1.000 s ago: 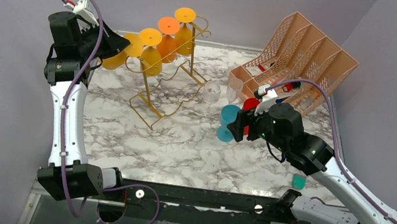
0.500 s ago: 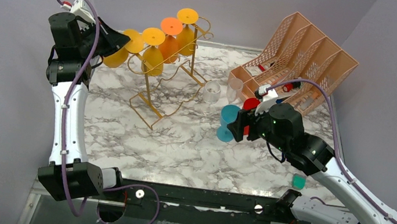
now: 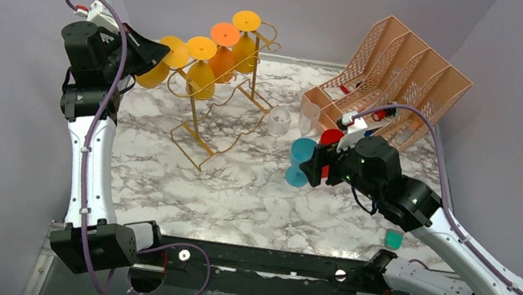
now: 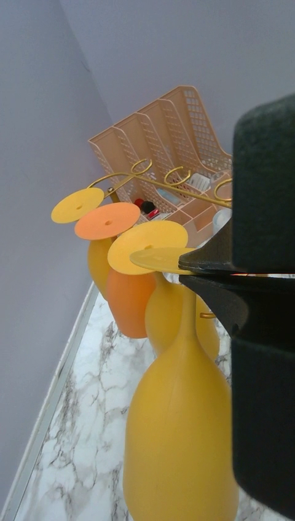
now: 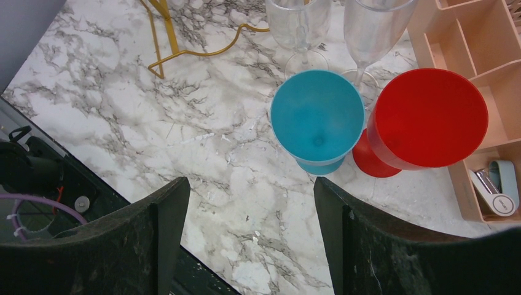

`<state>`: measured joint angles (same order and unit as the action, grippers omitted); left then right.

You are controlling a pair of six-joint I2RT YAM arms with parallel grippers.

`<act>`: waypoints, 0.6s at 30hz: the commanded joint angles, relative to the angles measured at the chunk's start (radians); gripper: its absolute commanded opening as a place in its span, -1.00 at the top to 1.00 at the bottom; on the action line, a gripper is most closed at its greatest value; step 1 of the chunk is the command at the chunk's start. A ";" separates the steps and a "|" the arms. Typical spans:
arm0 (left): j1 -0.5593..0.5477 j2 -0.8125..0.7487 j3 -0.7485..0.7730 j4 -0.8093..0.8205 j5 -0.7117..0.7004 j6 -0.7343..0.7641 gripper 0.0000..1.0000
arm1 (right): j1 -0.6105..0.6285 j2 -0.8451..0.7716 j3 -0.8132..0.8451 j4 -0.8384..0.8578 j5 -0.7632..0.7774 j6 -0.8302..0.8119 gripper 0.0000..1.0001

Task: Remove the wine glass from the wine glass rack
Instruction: Pick up the wine glass from the wine rack.

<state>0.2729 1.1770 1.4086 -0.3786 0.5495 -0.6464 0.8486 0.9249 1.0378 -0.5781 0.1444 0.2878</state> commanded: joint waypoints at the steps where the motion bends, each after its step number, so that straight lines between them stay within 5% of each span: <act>1: 0.006 -0.068 0.007 0.050 -0.102 0.002 1.00 | -0.005 -0.021 0.024 -0.005 -0.002 0.005 -0.53; 18: 0.006 -0.282 -0.107 -0.128 -0.409 0.053 1.00 | -0.006 -0.071 0.014 0.015 -0.055 0.062 -0.53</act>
<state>0.2729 0.9737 1.3434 -0.4286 0.2619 -0.6163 0.8486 0.8787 1.0378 -0.5781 0.1303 0.3134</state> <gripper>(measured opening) 0.025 0.765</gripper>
